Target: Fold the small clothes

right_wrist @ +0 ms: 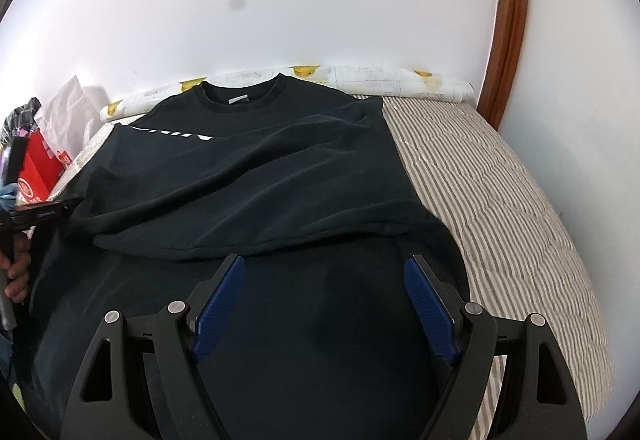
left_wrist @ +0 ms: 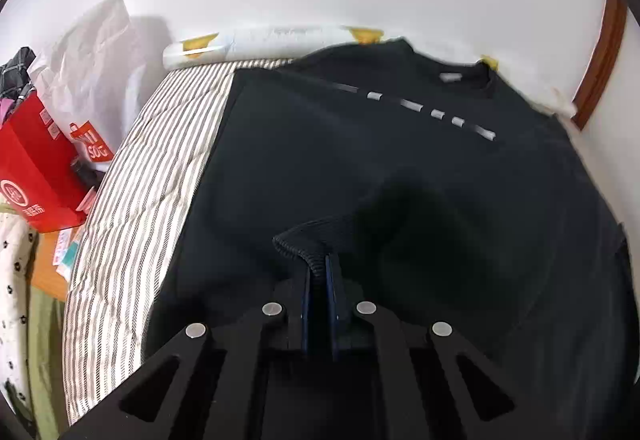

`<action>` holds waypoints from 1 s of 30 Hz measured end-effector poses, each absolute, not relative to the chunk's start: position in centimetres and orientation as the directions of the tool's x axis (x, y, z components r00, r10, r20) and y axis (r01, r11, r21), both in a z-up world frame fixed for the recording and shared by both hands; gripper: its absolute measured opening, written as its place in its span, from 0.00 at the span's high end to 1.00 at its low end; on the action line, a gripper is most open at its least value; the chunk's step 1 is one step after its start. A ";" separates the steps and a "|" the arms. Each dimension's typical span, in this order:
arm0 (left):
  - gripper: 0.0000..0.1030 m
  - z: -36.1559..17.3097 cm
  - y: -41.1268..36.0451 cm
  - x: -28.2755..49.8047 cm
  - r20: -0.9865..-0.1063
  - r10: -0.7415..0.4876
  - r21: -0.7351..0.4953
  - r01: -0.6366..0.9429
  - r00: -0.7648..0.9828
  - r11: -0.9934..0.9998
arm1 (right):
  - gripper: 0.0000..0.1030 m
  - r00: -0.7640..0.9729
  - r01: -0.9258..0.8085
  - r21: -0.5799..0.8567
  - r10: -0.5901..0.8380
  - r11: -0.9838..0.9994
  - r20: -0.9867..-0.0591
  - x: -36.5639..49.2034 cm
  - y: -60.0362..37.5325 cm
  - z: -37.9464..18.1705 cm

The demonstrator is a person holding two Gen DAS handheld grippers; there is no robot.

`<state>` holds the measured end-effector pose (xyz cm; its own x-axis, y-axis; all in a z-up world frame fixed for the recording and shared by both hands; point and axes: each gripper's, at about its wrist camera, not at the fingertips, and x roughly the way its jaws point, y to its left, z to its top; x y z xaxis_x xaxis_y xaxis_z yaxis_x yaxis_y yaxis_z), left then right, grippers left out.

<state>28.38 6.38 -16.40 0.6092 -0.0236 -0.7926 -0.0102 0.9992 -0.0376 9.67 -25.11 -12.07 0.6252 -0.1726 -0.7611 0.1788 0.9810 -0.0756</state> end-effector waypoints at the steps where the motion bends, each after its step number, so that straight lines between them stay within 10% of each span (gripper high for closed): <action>1: 0.93 -15.9 6.8 28.3 -0.779 -0.027 -0.048 -0.017 0.627 0.999 | 0.22 0.626 0.179 -0.084 -0.179 0.980 -0.759 10.2 -25.1 -12.1; 15: 0.90 -17.2 11.1 29.8 -0.809 0.016 -0.058 -0.106 0.587 0.993 | 0.26 0.540 0.305 -0.272 -0.401 0.913 -0.740 18.1 -28.8 -15.4; 30: 0.81 -16.1 10.4 27.1 -0.802 0.045 -0.035 -0.122 0.596 0.992 | 0.28 0.558 0.360 -0.091 -0.292 0.929 -0.777 14.0 -32.4 -14.6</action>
